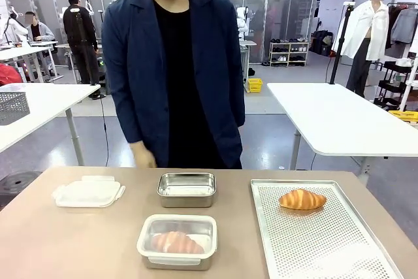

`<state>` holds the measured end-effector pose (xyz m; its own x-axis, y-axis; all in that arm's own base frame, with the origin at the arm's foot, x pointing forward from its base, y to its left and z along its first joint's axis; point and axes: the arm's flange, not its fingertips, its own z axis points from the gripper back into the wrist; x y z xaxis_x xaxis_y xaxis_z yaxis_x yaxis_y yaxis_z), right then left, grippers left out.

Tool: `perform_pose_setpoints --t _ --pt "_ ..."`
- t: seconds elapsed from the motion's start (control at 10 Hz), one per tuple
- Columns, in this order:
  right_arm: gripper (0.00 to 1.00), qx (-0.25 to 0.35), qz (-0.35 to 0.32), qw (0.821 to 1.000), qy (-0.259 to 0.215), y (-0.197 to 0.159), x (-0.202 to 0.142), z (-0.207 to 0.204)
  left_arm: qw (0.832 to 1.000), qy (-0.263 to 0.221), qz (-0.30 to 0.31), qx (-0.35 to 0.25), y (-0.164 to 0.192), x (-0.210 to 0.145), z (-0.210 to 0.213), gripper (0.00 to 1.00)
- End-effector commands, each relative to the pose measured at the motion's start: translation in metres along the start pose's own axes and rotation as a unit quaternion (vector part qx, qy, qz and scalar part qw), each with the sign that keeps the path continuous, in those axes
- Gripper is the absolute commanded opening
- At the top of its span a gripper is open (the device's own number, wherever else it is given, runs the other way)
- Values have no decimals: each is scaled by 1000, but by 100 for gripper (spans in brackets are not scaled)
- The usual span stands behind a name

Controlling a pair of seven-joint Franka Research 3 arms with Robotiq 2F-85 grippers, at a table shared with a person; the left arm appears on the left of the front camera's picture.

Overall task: Place the bread into the airtight container.
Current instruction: Pick up a Butter Roll and place it into an empty Airtight Container.

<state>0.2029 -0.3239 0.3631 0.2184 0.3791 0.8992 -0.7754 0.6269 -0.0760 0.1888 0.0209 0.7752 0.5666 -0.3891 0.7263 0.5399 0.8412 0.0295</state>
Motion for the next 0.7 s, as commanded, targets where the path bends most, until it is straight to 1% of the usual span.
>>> perform_pose_setpoints --t 0.0,0.1,0.2,0.4,0.6 --pt "94 -5 -1 1000 -6 1 3 -1 1000 -2 -1 0 0 2 0 100" --pt "94 0 0 1000 0 0 0 0 1000 -2 -1 0 0 2 0 100" --pt "94 5 19 1000 17 -2 14 -1 1000 -2 -1 0 0 2 0 100" --pt "94 25 60 996 54 -11 61 -9 1000 -2 -1 0 0 2 0 100" --pt "94 61 63 994 65 -29 119 -37 1000 -2 -1 0 0 2 0 100"
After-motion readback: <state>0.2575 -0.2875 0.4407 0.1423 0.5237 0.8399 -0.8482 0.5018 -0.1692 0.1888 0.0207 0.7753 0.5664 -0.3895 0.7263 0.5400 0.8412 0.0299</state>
